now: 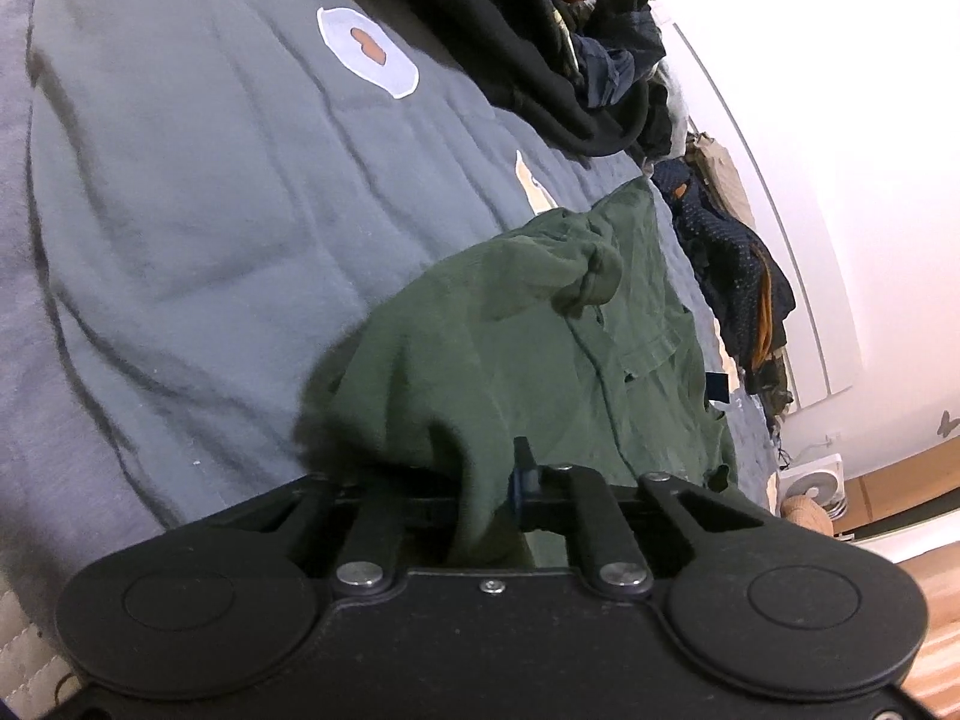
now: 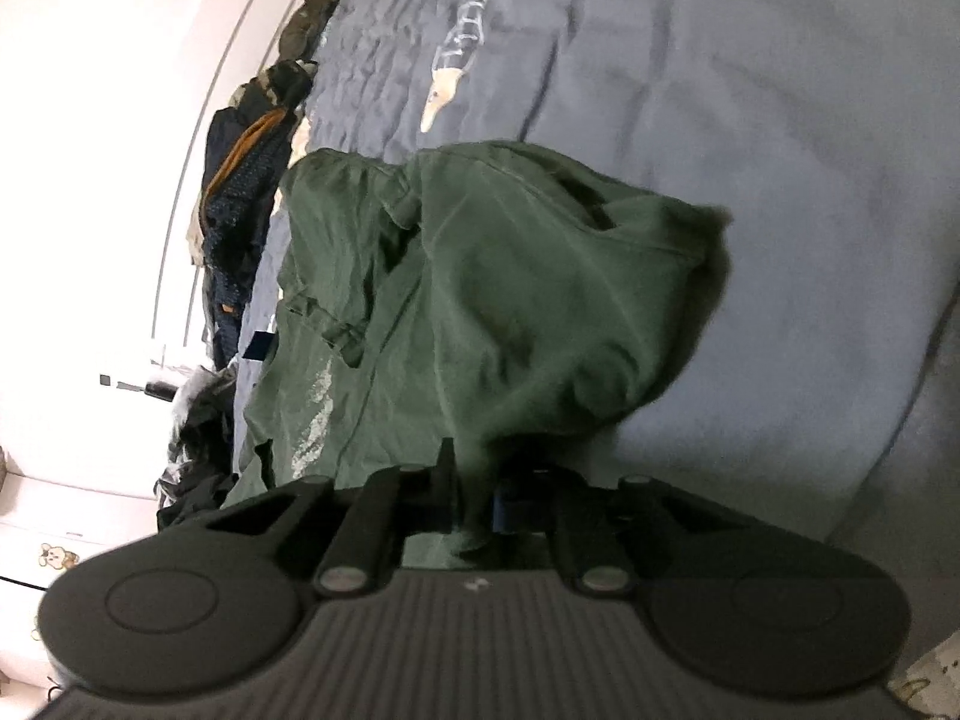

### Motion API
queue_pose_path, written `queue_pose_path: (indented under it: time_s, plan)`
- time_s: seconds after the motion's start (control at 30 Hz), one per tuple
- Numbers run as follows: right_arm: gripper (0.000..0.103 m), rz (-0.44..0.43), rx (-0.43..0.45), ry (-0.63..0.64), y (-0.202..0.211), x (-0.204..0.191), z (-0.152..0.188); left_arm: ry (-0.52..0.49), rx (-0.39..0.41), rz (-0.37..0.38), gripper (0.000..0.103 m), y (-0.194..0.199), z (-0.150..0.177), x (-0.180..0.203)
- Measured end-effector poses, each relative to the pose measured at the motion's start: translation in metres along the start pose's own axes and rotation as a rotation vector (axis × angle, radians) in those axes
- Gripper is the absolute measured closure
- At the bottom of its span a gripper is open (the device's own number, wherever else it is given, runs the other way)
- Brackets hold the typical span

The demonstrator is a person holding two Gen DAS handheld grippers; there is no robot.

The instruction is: Fold clothes

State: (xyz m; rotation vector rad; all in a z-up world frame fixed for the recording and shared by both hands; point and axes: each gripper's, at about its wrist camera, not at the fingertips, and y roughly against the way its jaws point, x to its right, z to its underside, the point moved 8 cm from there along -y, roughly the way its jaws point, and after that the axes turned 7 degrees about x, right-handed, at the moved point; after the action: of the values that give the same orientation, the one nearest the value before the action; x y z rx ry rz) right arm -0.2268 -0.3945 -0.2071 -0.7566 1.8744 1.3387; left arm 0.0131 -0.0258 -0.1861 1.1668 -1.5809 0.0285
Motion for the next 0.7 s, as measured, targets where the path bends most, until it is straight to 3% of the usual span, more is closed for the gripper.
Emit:
queue_pose_path:
  time_s: [0.43,0.7]
  plan:
    - [0.1,0.005,0.025,0.049,0.046,0.004,-0.001,-0.092,-0.049,0.02,0.095,0.038,0.005,0.004]
    - [0.101,0.023,0.012,0.096,0.083,0.013,0.019,-0.102,-0.085,-0.026,0.095,0.074,0.012,-0.014]
